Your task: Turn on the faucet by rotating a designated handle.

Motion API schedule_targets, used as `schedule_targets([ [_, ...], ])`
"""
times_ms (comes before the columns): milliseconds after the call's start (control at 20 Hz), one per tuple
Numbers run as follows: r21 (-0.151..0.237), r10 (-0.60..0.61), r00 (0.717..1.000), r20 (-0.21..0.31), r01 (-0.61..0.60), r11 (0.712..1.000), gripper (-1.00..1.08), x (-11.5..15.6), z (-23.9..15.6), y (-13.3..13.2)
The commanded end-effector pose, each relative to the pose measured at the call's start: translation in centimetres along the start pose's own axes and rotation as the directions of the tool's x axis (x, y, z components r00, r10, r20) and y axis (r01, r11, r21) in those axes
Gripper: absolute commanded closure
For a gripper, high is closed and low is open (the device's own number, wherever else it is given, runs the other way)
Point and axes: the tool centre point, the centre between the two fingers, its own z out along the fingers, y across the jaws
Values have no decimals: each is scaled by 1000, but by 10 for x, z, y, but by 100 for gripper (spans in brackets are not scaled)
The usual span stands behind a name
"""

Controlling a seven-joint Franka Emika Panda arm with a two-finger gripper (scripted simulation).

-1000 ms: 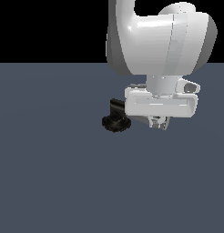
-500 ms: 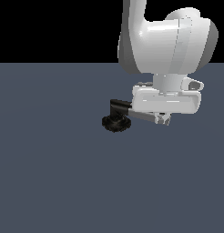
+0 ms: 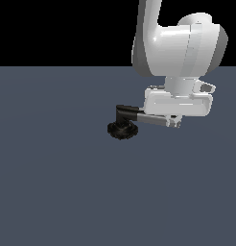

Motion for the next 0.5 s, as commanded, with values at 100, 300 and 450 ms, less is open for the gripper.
schedule_targets([
  [100,-4,9,1000,-6,-9,1000,108,13,0,17],
  [300,-4,10,1000,-6,-10,1000,108,23,0,27],
  [450,-4,12,1000,-6,-12,1000,108,30,0,34],
])
